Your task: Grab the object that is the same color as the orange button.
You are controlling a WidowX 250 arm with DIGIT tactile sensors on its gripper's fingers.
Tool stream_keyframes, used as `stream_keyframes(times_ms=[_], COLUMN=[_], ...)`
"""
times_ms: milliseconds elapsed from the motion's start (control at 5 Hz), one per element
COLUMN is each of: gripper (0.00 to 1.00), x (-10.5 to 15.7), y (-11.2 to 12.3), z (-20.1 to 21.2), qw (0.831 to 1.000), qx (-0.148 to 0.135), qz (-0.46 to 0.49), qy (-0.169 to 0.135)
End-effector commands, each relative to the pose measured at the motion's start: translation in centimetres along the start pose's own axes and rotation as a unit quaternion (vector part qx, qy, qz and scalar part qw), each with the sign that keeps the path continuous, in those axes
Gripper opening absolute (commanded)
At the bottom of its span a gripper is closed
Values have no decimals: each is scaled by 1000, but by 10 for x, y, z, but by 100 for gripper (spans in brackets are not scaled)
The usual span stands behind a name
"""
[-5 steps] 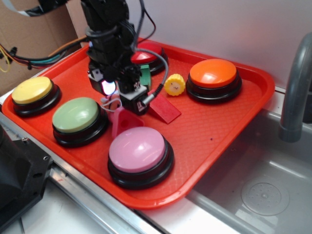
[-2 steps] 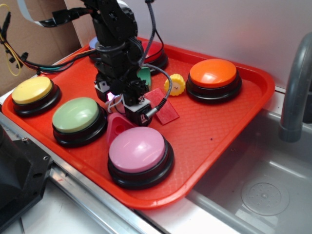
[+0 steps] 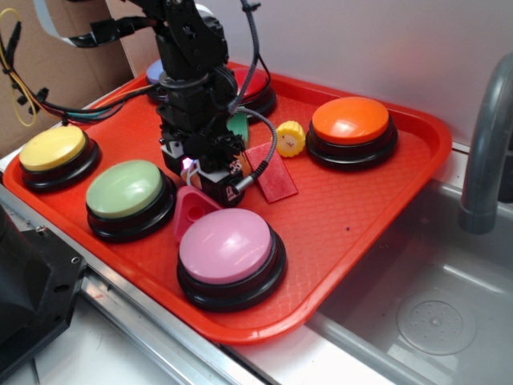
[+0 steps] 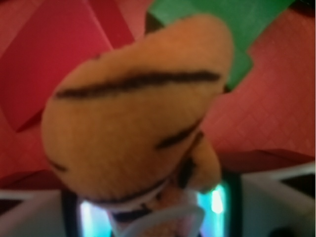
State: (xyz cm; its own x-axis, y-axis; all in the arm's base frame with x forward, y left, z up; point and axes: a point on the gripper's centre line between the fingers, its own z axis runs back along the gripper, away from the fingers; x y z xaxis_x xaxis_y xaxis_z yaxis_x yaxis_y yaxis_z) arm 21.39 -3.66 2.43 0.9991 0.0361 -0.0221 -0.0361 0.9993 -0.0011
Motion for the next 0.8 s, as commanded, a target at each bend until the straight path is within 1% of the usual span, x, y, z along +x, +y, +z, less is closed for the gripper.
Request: stream_keyframes(times_ms=[0,200,400,600], gripper=[0,0,0,0], x=[13,15,13,4], y=[4,18,32,45], z=[34,65,95,122], qw=[999,999,997,995], qx=[16,24,41,57], qz=[7,7,17,34], qy=[-37,-45,-64,-70])
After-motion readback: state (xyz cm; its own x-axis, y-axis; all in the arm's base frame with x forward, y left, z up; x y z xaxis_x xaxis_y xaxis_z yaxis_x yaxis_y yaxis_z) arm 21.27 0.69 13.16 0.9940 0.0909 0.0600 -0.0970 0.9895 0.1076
